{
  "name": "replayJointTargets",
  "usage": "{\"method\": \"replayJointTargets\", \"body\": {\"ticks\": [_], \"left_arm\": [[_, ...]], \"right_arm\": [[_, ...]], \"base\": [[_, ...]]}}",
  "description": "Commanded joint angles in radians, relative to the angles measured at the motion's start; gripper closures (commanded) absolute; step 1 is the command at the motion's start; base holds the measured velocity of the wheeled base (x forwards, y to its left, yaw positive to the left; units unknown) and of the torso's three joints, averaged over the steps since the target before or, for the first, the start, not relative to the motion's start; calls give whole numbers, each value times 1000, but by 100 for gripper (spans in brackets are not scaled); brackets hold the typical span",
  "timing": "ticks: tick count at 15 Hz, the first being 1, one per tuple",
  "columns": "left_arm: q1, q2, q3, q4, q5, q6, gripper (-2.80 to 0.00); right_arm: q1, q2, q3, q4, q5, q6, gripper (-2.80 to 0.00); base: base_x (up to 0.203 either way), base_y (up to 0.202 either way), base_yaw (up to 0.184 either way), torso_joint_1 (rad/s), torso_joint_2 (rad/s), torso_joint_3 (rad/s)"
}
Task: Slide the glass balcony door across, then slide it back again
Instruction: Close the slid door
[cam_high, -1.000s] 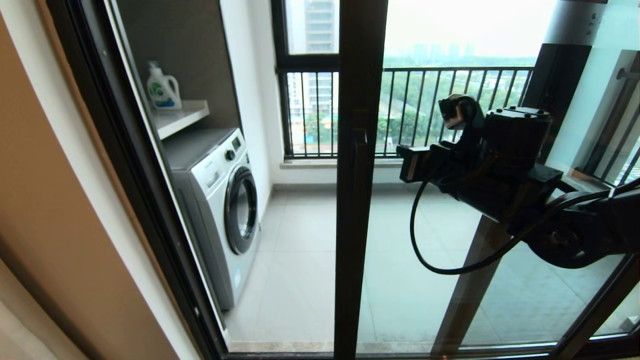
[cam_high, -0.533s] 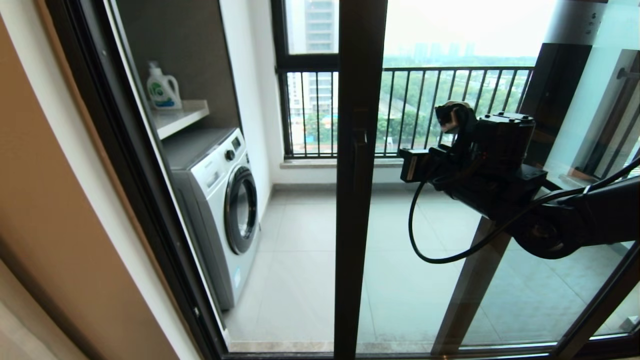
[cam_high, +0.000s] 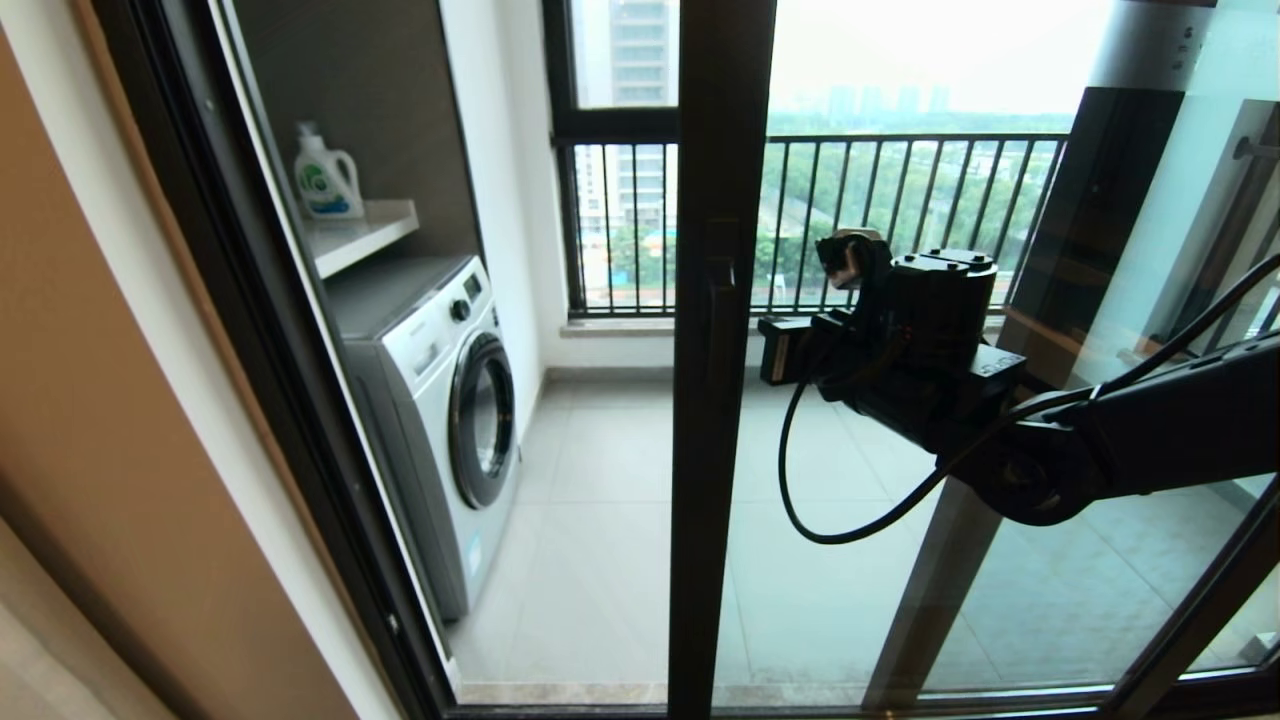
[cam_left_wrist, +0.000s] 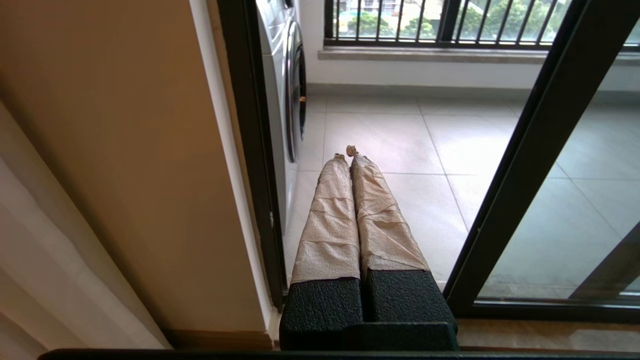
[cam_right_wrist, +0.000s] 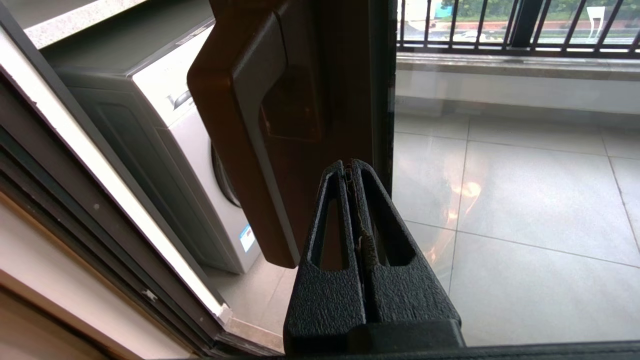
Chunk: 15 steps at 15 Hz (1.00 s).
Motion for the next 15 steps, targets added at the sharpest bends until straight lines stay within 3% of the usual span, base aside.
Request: {"method": "replayJointTargets", "body": {"ticks": [1, 4, 8, 11, 15], "left_arm": [[0, 1, 0, 0, 0, 0, 0], [0, 1, 0, 0, 0, 0, 0], [0, 1, 0, 0, 0, 0, 0], [0, 1, 0, 0, 0, 0, 0], [0, 1, 0, 0, 0, 0, 0]], "right_arm": [[28, 4, 0, -4, -3, -1, 0], [69, 19, -6, -6, -59, -3, 0], [73, 17, -1, -8, -66, -2, 0], [49, -22, 21, -64, -64, 0, 0], [-52, -41, 3, -67, -52, 0, 0]], "base": [[0, 0, 0, 0, 0, 0], [0, 0, 0, 0, 0, 0], [0, 0, 0, 0, 0, 0], [0, 0, 0, 0, 0, 0], [0, 0, 0, 0, 0, 0]]}}
